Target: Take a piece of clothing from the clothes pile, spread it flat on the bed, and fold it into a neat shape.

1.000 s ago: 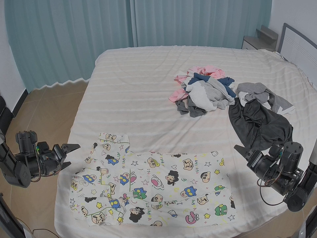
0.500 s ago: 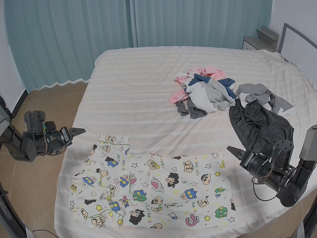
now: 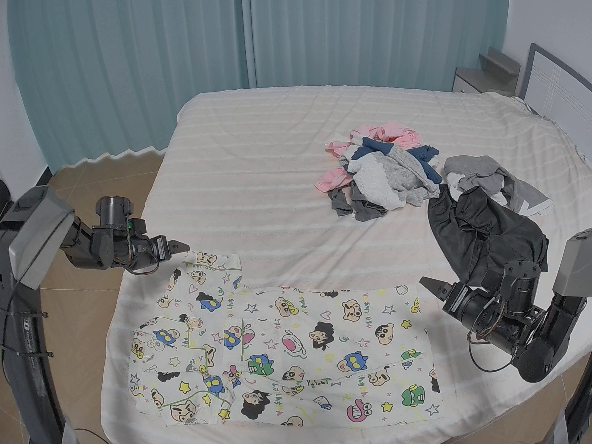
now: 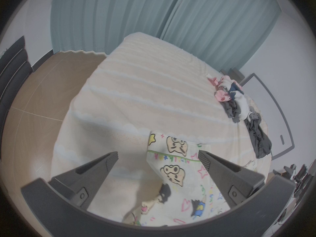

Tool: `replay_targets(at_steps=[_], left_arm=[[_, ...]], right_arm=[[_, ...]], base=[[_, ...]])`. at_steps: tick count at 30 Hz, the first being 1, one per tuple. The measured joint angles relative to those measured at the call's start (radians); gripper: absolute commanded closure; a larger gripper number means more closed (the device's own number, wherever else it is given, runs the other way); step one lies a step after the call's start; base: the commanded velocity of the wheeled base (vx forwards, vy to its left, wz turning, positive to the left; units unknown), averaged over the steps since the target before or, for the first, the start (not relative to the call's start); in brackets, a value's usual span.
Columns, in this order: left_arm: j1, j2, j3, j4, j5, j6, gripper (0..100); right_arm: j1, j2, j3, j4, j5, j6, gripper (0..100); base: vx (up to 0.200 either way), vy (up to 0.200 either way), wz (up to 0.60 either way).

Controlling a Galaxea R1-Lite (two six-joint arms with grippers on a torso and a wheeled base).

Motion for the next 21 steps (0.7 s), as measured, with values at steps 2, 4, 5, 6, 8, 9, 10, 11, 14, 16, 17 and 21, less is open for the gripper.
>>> replay_targets(at_steps=[2, 4, 5, 6, 8, 9, 10, 11, 14, 16, 17, 21], left_arm=[[-0.005, 0.041, -0.035, 0.009, 0.008, 0.016, 0], [-0.010, 0.075, -0.060, 0.015, 0.008, 0.022, 0], [-0.013, 0.088, -0.069, 0.015, 0.007, 0.023, 0], [-0.014, 0.097, -0.075, 0.014, 0.006, 0.022, 0], [-0.019, 0.111, -0.081, 0.014, 0.004, 0.020, 0], [-0.021, 0.116, -0.082, 0.014, 0.004, 0.019, 0], [-0.023, 0.121, -0.082, 0.015, 0.001, 0.019, 0], [-0.024, 0.124, -0.079, 0.014, -0.003, 0.019, 0], [-0.030, 0.130, -0.057, 0.014, -0.031, 0.019, 0], [-0.033, 0.131, -0.049, 0.012, -0.044, 0.019, 0], [-0.034, 0.132, -0.045, 0.011, -0.052, 0.019, 0], [-0.035, 0.135, -0.036, 0.010, -0.067, 0.020, 100]], right_arm=[[-0.004, 0.001, 0.001, 0.001, 0.000, -0.001, 0], [-0.007, 0.002, 0.008, 0.003, 0.000, -0.007, 0], [-0.008, 0.002, 0.010, 0.004, 0.000, -0.010, 0], [-0.009, 0.003, 0.011, 0.003, 0.000, -0.012, 0], [-0.010, 0.004, 0.013, 0.004, 0.000, -0.014, 0], [-0.010, 0.006, 0.013, 0.003, 0.000, -0.014, 0], [-0.010, 0.008, 0.013, 0.003, 0.000, -0.015, 0], [-0.011, 0.013, 0.010, 0.003, 0.001, -0.016, 0], [-0.018, 0.032, -0.001, 0.002, 0.001, -0.017, 0], [-0.023, 0.043, -0.010, 0.002, 0.005, -0.017, 0], [-0.026, 0.052, -0.016, 0.002, 0.010, -0.017, 0], [-0.036, 0.093, -0.051, 0.003, 0.037, -0.031, 0]], base=[[0.000, 0.000, 0.00], [0.000, 0.000, 0.00], [0.000, 0.000, 0.00], [0.000, 0.000, 0.00], [0.000, 0.000, 0.00], [0.000, 0.000, 0.00], [0.000, 0.000, 0.00], [0.000, 0.000, 0.00], [0.000, 0.000, 0.00], [0.000, 0.000, 0.00], [0.000, 0.000, 0.00], [0.000, 0.000, 0.00]])
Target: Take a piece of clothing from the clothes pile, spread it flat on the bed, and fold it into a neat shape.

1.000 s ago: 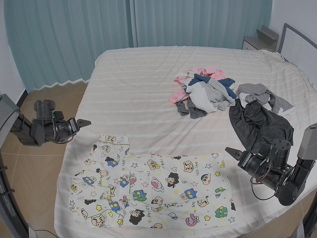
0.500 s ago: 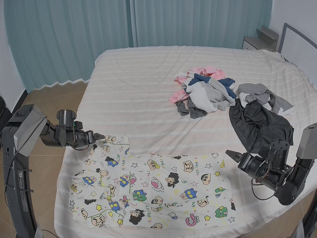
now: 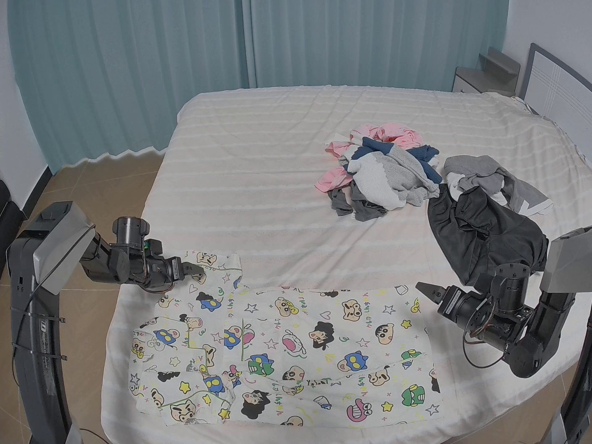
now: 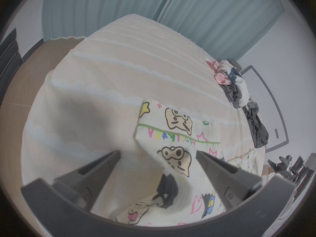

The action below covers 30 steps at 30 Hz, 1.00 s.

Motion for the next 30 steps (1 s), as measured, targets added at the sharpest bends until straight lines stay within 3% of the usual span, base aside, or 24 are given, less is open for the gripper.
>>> replay_targets(at_steps=[11, 20, 30], left_arm=[[0.003, -0.014, 0.048, -0.016, -0.006, -0.003, 100], [0.010, -0.081, 0.146, -0.078, -0.005, -0.003, 100], [0.014, -0.163, 0.223, -0.093, 0.003, -0.004, 100]], right_arm=[[-0.017, 0.160, -0.196, 0.060, 0.016, -0.141, 0], [-0.006, 0.229, -0.467, 0.338, 0.017, -0.193, 0], [0.004, 0.287, -0.599, 0.422, 0.022, -0.213, 0]], base=[[0.000, 0.000, 0.00], [0.000, 0.000, 0.00], [0.000, 0.000, 0.00]])
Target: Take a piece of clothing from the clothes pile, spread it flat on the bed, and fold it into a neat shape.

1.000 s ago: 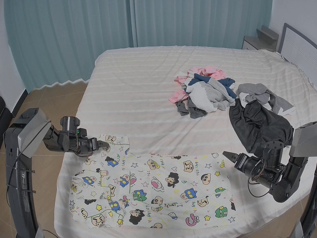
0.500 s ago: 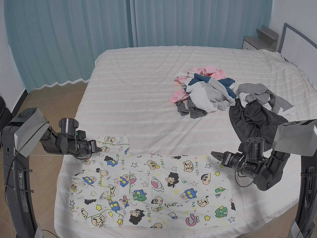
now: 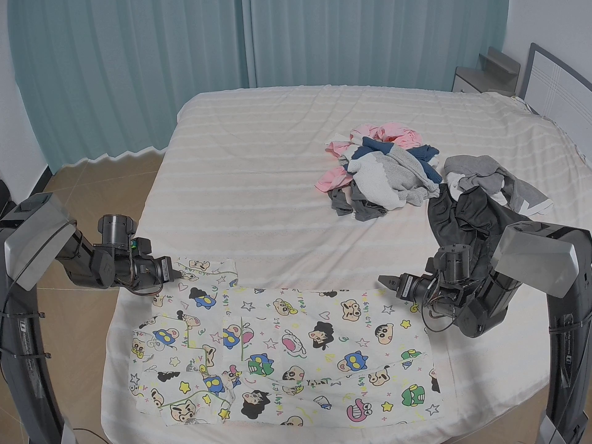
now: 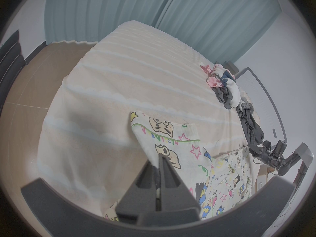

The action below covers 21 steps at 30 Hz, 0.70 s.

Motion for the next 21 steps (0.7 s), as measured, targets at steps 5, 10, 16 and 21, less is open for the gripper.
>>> replay_targets(at_steps=[5, 10, 16, 21], left_arm=[[0.000, -0.016, 0.013, 0.000, 0.000, 0.000, 100], [0.000, -0.023, 0.024, 0.000, 0.001, 0.001, 100], [0.000, -0.033, 0.032, 0.002, 0.002, 0.001, 100], [0.004, -0.052, 0.053, 0.000, 0.003, 0.002, 100]], right_arm=[[0.003, 0.024, -0.026, 0.002, 0.000, -0.013, 100], [0.005, 0.033, -0.032, 0.002, 0.001, -0.014, 100], [-0.001, 0.032, -0.025, -0.010, 0.005, -0.011, 100], [-0.019, 0.023, -0.019, -0.017, 0.013, 0.003, 100]], base=[[0.000, 0.000, 0.00], [0.000, 0.000, 0.00], [0.000, 0.000, 0.00], [0.000, 0.000, 0.00]])
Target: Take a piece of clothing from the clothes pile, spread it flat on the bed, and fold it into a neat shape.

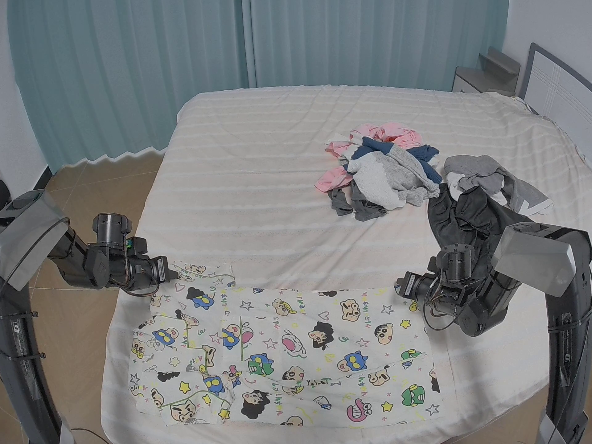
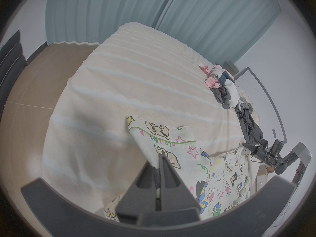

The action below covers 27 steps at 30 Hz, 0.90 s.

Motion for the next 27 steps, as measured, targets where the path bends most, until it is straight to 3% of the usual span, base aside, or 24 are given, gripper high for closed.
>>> replay_targets(at_steps=[12, 22, 27], left_arm=[[0.028, -0.104, 0.111, -0.003, -0.008, 0.006, 100], [0.042, -0.210, 0.259, -0.013, -0.014, 0.014, 100], [0.039, -0.246, 0.336, -0.079, -0.014, 0.028, 100]], right_arm=[[-0.011, -0.089, 0.141, -0.064, 0.097, 0.012, 100], [-0.017, -0.163, 0.301, -0.179, 0.226, 0.012, 100], [-0.031, -0.203, 0.375, -0.241, 0.282, 0.013, 100]], base=[[0.000, 0.000, 0.00], [0.000, 0.000, 0.00], [0.000, 0.000, 0.00]])
